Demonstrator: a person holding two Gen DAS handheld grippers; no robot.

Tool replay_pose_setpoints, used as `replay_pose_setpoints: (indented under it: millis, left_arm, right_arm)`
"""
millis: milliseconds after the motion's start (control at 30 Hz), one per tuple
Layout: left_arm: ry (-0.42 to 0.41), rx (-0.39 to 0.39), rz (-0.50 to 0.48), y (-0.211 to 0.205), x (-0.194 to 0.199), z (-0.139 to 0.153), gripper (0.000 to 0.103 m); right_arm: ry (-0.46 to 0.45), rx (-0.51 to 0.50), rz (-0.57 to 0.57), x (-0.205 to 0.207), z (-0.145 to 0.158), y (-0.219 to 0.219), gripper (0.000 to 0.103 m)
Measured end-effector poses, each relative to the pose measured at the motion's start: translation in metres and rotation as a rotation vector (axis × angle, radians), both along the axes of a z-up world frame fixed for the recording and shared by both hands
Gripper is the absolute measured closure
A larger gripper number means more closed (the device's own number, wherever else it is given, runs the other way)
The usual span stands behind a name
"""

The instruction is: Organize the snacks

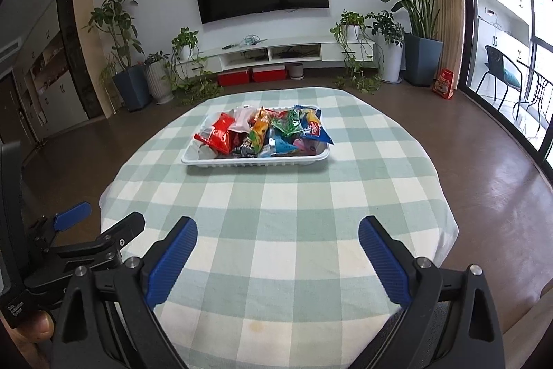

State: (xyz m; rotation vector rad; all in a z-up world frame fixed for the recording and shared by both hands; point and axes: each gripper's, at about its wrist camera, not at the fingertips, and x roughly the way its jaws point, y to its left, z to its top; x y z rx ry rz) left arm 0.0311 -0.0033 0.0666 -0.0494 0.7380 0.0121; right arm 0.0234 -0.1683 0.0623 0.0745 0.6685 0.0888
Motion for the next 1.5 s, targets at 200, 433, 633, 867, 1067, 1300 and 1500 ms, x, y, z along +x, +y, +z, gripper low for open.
replay_pose_setpoints:
  millis: [200, 433, 633, 867, 1067, 1300, 1500]
  left_arm:
    - [0.007, -0.009, 0.012, 0.003, 0.003, -0.005, 0.0]
    - [0.012, -0.01, 0.013, 0.002, 0.003, -0.008, 0.0]
    - [0.013, -0.007, 0.013, 0.001, 0.004, -0.009, 0.0]
    - [0.013, -0.011, 0.013, 0.001, 0.003, -0.01, 0.0]
    - [0.016, -0.012, 0.013, 0.001, 0.003, -0.011, 0.0]
    - [0.017, -0.011, 0.013, 0.001, 0.003, -0.012, 0.0]
    - [0.018, -0.011, 0.013, 0.0, 0.003, -0.012, 0.0]
  right_arm:
    - [0.015, -0.018, -0.008, -0.001, -0.006, 0.004, 0.006]
    - [0.026, -0.023, -0.009, -0.001, -0.008, 0.005, 0.006]
    - [0.038, -0.025, -0.007, 0.0, -0.01, 0.007, 0.006]
    - [0.05, -0.025, -0.009, 0.0, -0.013, 0.006, 0.006]
    - [0.061, -0.028, -0.01, 0.001, -0.016, 0.007, 0.006]
    - [0.066, -0.029, -0.009, 0.001, -0.018, 0.008, 0.006]
    - [0.066, -0.03, -0.009, 0.002, -0.018, 0.008, 0.006]
